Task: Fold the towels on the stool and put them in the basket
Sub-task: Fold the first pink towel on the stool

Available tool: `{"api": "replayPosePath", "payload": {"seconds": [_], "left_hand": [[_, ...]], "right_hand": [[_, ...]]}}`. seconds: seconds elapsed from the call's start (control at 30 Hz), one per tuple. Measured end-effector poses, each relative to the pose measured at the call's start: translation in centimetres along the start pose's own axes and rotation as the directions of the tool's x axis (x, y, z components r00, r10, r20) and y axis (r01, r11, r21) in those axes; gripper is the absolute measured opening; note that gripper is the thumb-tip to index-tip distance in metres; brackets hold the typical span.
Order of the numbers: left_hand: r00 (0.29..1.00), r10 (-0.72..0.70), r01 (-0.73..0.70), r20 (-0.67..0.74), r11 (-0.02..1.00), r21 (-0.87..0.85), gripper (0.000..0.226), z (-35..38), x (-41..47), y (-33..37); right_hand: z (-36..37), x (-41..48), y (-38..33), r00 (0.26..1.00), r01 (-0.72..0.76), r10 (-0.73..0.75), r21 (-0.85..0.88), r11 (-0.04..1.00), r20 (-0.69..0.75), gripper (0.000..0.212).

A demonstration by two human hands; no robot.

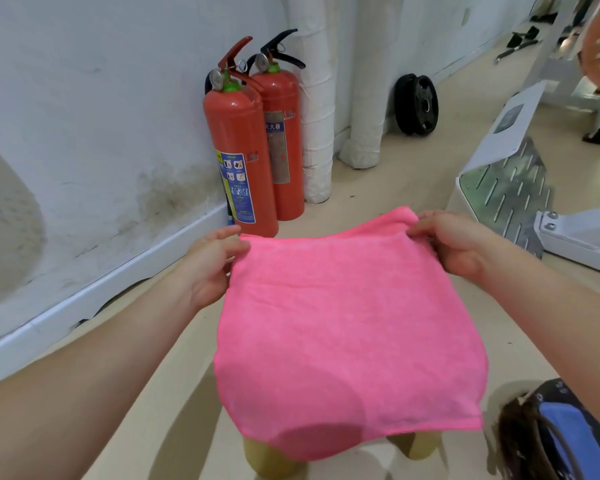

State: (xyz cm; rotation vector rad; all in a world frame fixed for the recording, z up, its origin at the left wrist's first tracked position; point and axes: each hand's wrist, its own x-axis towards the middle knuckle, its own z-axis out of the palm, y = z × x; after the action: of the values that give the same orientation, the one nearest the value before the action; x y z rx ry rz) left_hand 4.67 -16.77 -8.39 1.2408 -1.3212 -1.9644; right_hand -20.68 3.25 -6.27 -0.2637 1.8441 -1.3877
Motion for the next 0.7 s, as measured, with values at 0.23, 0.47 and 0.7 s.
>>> {"api": "replayPosePath", "payload": {"seconds": [0.23, 0.47, 0.7], "left_hand": [[0.995, 0.098, -0.098, -0.035, 0.995, 0.020, 0.020, -0.3, 1.7, -0.3], [1.000, -0.018, 0.013, 0.020, 0.977, 0.213, 0.026, -1.0, 1.2, -0.9], [0.994, 0.071, -0.075, 0.080, 0.996, 0.043, 0.041, 0.3, -1.2, 3.5]], "right_hand": [[0.9, 0.5, -1.1, 0.993, 0.092, -0.093, -0.026, 0.995, -0.078, 0.012], [0.5, -0.1, -2.2, 0.962, 0.165, -0.225, -0.329, 0.930, -0.156, 0.026], [0.3, -1.7, -3.9, 0.997, 0.029, -0.034, 0.061, 0.998, 0.074, 0.016]]}}
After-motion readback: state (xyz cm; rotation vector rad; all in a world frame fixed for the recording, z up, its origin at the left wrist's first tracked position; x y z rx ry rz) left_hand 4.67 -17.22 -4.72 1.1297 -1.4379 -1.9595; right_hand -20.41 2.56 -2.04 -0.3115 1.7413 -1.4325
